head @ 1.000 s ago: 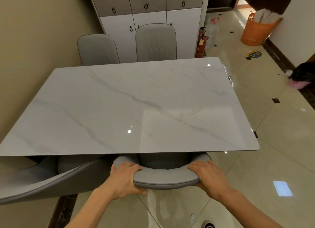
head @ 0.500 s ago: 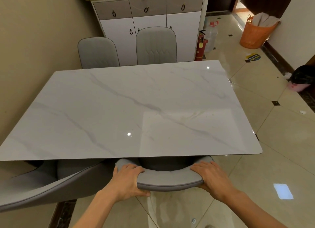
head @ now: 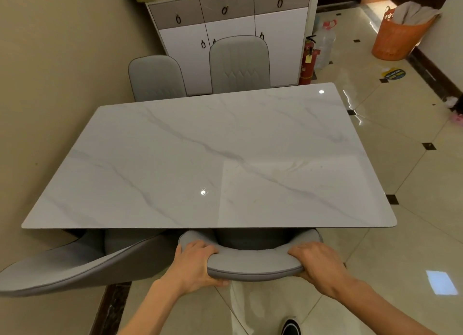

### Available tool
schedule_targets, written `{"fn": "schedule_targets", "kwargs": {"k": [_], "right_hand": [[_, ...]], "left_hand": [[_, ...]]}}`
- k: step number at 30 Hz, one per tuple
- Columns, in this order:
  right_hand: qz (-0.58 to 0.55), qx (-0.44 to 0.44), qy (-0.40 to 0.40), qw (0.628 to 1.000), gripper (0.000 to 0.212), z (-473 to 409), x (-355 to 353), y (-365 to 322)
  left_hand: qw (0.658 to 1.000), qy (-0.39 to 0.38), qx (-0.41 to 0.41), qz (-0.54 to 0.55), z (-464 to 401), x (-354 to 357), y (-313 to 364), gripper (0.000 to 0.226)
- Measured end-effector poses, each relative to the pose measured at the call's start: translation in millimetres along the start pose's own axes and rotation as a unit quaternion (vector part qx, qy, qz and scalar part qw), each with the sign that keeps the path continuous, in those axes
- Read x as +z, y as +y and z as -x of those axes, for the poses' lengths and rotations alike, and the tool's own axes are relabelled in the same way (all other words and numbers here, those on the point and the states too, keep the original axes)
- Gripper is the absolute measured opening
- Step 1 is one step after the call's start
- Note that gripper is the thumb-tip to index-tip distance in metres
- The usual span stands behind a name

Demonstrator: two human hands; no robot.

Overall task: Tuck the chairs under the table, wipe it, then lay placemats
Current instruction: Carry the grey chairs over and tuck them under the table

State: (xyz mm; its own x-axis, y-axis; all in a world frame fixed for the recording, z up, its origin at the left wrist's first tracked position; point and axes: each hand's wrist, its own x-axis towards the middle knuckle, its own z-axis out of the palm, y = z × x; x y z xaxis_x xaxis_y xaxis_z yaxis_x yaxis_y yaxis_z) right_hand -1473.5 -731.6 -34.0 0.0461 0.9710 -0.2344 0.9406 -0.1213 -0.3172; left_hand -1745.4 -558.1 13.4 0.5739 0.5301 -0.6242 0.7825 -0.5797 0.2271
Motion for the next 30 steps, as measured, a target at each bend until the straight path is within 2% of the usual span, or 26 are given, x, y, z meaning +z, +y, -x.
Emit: {"fn": "schedule_targets", "kwargs": {"k": [2,4,8,12,16,19,22,24,26,28,30], "right_hand": [[0.013,-0.006,-0.004,1.0,0.023,0.4,-8.6,-1.0],[0.032,-0.02,-0.012,0.999,0.019,3.4,-12.6,-3.5],[0.092,-0.023,-0.025,0.995,0.039,6.7,-4.5,-2.4],[0.076,-0.019,-0.042,0.996,0.024,5.2,-7.0,-8.8],[0.081,0.01,-0.061,0.995,0.028,5.5,-18.3,-12.9],[0.051,0.07,-0.049,0.995,0.038,9.8,-21.1,-25.7],[0.08,0.133,-0.071,0.985,0.047,15.3,-25.8,-48.3],[0.103,0.171,-0.092,0.976,0.057,10.9,-31.6,-76.2],[0.08,0.2,-0.113,0.97,0.073,5.8,-41.2,-109.0],[0.038,0.19,-0.125,0.973,0.088,-10.0,-45.0,-156.9],[-0.002,0.164,-0.106,0.981,0.092,-29.9,-43.3,-201.7]], "left_hand": [[1.0,0.0,-0.002,0.0,3.6,2.2,4.4,0.082],[1.0,-0.009,-0.005,-0.008,7.5,6.1,5.2,0.088],[1.0,-0.01,0.007,-0.026,11.5,10.7,1.8,0.107],[0.999,-0.005,0.025,-0.034,6.5,2.3,-5.3,0.113],[0.997,0.011,0.046,-0.064,-1.7,10.8,-10.1,0.093],[0.996,0.027,0.064,-0.061,-3.0,16.7,-11.0,0.083],[0.994,0.031,0.096,-0.031,7.6,10.9,-18.1,0.076],[0.991,0.062,0.118,0.002,27.6,2.3,-45.4,0.073],[0.988,0.104,0.112,0.015,49.2,-7.5,-85.2,0.078],[0.985,0.158,0.068,0.003,70.7,-18.8,-152.3,0.083],[0.981,0.194,0.001,-0.015,81.7,-25.3,-218.0,0.092]]}}
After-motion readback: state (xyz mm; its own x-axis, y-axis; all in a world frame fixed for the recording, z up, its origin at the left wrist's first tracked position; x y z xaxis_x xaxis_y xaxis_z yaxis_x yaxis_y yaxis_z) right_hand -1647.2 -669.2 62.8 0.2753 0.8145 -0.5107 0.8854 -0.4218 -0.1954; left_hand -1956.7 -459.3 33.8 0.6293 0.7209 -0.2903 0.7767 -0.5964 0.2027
